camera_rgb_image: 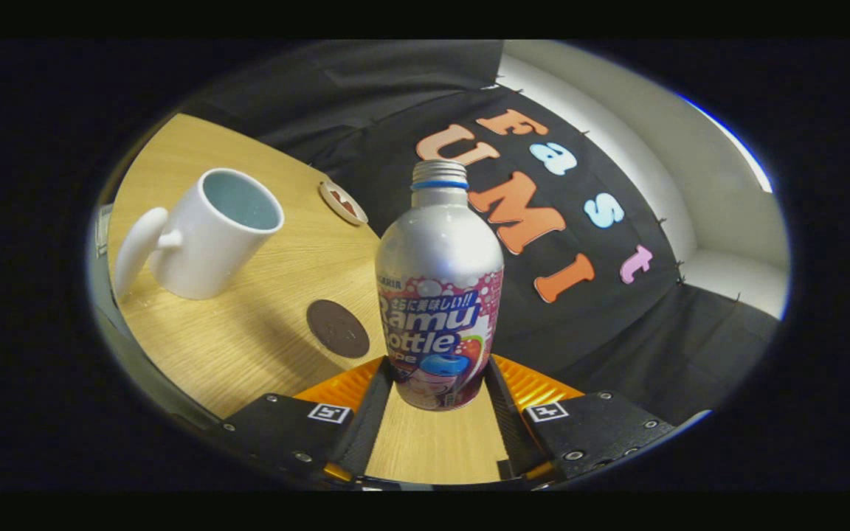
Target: Take the bottle from table, then pour the juice into the cup, finally place the bottle on the coaster
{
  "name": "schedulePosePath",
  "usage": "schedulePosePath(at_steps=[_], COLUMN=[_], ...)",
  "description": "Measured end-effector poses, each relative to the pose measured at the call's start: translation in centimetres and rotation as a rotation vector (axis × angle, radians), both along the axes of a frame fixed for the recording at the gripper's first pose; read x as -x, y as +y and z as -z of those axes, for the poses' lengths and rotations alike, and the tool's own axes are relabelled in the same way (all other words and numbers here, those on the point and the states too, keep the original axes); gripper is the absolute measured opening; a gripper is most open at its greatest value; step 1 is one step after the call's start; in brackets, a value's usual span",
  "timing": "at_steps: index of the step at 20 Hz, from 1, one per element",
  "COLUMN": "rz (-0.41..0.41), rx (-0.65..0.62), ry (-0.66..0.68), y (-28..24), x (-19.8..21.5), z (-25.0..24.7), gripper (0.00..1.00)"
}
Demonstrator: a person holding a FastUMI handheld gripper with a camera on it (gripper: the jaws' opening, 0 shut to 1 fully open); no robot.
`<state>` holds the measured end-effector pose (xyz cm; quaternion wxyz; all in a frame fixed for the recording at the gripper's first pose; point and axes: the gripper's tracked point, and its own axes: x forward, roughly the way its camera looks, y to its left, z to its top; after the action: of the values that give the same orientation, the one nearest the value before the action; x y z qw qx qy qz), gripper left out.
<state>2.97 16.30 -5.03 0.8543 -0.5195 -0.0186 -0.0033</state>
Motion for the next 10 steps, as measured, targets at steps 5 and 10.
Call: schedulePosePath(at_steps=[5,10], rz=[0.006,-0.008], rx=[0.226,0.342], ry=[-0.092,-0.114], y=[0.8,1.5], x=[0.2,0.3], z=[-1.8,-2.4], gripper=[0.71,0.71])
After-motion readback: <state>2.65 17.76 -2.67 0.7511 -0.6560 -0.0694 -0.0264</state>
